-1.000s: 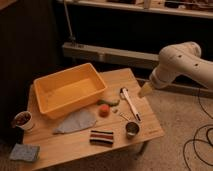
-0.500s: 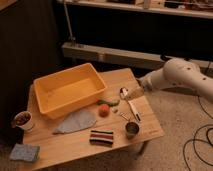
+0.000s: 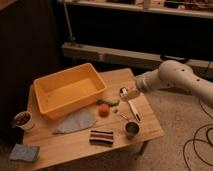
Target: Place fork in tray
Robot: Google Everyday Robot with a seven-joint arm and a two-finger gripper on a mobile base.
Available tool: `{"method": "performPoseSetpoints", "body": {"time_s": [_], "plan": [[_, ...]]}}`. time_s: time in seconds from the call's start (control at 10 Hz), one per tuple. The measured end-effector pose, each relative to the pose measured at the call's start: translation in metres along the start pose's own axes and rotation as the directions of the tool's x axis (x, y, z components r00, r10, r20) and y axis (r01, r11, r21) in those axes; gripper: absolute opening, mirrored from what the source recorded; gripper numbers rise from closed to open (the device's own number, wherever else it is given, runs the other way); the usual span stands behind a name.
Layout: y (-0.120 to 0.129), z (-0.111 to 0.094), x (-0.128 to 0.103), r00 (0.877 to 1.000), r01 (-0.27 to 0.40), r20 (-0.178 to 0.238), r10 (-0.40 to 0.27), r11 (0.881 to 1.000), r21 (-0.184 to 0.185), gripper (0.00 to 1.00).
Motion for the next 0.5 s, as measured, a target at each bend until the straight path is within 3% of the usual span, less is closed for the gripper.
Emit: {"method": "performPoseSetpoints", "body": {"time_s": [0.2, 0.5], "plan": [[0.011, 0.032, 0.0, 0.995, 0.044, -0.089, -0.047, 0.998, -0.039, 0.8], [0.041, 0.081, 0.005, 0.977, 0.079, -0.187, -0.099, 0.991, -0.112, 0.8]]}}
